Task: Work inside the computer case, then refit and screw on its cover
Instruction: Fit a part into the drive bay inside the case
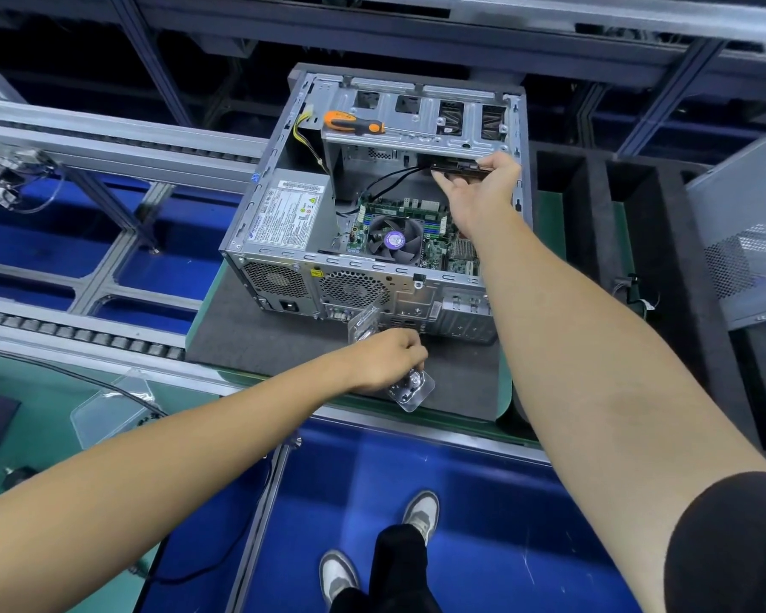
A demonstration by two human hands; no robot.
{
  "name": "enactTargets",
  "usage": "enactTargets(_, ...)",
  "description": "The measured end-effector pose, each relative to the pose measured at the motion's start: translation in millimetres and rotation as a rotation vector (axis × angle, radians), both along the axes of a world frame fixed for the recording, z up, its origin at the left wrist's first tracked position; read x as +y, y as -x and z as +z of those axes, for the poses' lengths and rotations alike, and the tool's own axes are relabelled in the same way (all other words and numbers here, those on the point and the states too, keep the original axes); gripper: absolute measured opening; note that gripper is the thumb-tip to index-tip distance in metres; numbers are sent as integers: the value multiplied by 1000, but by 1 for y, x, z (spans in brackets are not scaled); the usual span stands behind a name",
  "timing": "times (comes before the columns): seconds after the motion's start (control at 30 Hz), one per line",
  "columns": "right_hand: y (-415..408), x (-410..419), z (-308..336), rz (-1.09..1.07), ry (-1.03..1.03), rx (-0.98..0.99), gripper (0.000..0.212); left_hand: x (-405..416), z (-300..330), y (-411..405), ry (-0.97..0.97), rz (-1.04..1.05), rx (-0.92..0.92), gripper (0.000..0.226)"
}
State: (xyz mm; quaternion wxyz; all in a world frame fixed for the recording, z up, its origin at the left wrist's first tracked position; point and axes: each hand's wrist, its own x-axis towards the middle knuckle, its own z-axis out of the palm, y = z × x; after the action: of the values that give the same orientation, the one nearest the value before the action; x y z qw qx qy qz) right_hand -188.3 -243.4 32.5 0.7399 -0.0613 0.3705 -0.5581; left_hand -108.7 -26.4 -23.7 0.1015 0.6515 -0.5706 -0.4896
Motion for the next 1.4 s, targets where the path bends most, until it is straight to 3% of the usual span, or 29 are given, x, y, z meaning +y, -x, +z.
enactTargets(0.2,-1,-2,0,-6,15,-44,50,4,-9,-4,249,-239,-315,15)
enactTargets(0.3,-1,-3,0,1,23,-67,36,5,-13,-2,218,-235,-328,13)
enactTargets(0.57,0,-3,-1,23,30,-62,41,7,-15,1,273,-261,-331,5)
enactTargets(0.67,0,-3,-1,19,22,-66,43,6,-11,0,235,-194,-196,10)
enactTargets(0.77,0,-1,-1,12,21,-64,46,4,-4,-1,113,-1,1,5)
enactTargets(0.9,0,0,1,10,22,-30,58,7,9,3,-229,458,598,14)
enactTargets(0.97,0,1,1,19,25,-24,55,10,14,2,-351,562,820,18)
enactTargets(1.1,1,2,1,28,32,-36,45,13,17,-1,-336,707,944,15)
enactTargets(1.2,0,1,1,20,24,-41,44,14,16,-2,-243,698,909,15)
enactTargets(1.3,1,0,1,9,-4,-30,59,12,13,0,-153,598,752,13)
enactTargets(1.4,1,2,3,15,-15,-23,56,13,11,0,12,284,256,8)
